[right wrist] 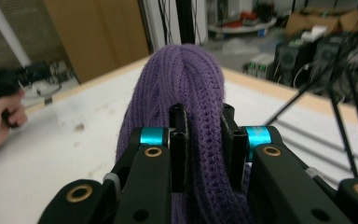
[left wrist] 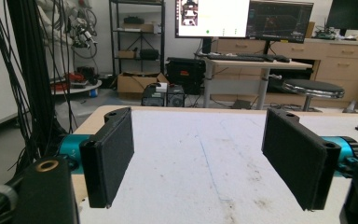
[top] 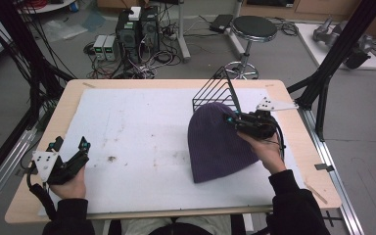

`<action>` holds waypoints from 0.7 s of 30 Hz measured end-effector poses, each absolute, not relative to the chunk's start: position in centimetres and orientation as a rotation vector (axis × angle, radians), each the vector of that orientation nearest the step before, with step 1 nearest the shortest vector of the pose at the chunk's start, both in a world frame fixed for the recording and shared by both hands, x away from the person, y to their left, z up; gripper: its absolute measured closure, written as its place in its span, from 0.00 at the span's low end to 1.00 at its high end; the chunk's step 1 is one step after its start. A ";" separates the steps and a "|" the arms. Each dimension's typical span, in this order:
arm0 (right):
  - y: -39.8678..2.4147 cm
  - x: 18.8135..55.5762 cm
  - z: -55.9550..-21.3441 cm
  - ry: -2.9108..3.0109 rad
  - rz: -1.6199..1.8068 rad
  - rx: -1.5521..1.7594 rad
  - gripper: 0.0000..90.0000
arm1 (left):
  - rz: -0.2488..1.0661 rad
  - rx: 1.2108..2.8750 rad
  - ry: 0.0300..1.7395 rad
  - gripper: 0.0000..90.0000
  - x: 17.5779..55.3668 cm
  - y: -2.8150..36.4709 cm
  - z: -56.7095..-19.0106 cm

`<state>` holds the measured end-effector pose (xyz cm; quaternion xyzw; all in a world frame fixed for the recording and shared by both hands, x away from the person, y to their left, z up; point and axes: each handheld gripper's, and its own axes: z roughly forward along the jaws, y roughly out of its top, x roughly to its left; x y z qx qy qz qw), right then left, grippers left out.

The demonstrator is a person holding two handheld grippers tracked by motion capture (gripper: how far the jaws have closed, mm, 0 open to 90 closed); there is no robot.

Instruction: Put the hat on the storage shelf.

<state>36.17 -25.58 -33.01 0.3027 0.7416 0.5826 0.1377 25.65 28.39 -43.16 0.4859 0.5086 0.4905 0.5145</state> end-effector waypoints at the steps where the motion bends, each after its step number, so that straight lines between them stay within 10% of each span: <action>1: -25.6 36.2 -33.0 2.145 1.685 0.876 0.86 | 1.179 1.168 1.221 0.28 25.6 28.4 -43.2; 21: -21.0 36.4 -27.3 1.804 1.924 0.695 0.86 | 1.164 1.133 1.119 0.23 26.0 28.0 -41.9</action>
